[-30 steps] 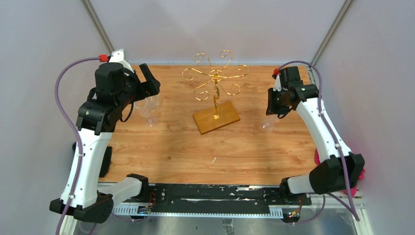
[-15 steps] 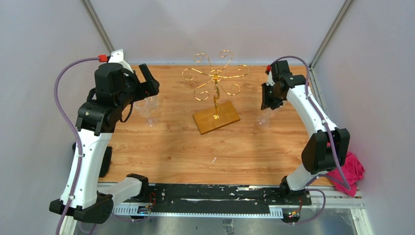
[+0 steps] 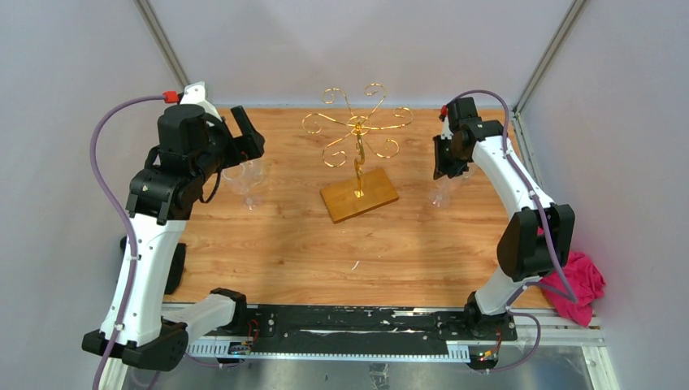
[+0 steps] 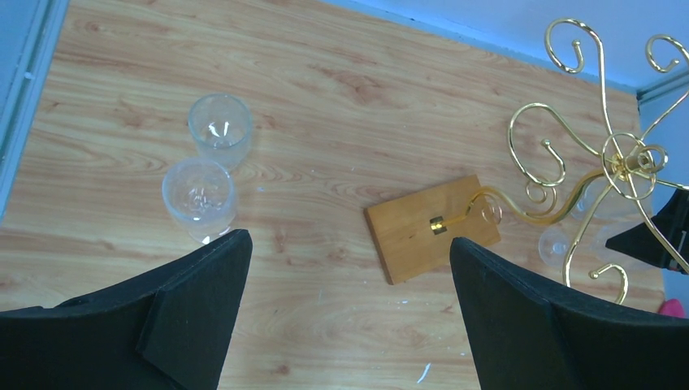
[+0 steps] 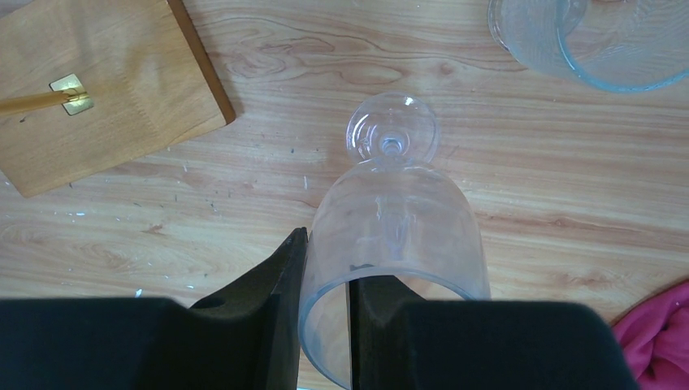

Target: Take the wine glass off the wine glass rack

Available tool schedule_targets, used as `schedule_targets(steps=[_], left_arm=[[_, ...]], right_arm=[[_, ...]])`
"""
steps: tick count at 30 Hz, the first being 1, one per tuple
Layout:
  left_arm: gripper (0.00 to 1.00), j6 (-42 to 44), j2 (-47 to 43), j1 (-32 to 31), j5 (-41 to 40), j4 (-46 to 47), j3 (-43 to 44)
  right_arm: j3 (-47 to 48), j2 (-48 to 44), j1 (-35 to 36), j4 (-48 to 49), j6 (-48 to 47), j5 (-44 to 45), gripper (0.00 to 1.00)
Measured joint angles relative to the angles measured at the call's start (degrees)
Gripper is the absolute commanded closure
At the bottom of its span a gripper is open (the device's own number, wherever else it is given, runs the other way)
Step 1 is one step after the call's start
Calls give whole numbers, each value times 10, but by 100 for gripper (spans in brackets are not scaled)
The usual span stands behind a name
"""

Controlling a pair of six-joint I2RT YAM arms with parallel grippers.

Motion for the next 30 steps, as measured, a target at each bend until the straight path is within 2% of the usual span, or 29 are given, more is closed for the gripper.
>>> schedule_targets(steps=[10,28,30], left_arm=[[1,0,-7,0,-4,0,-10],[1,-3,-7,0,2,9,-23],[1,-2,-7,0,2,9,-23]], right_arm=[[-2,1,0,3,0,8,100],[-64,-31,0,51,9,15,100],[-65,-32,0,52,11,15,96]])
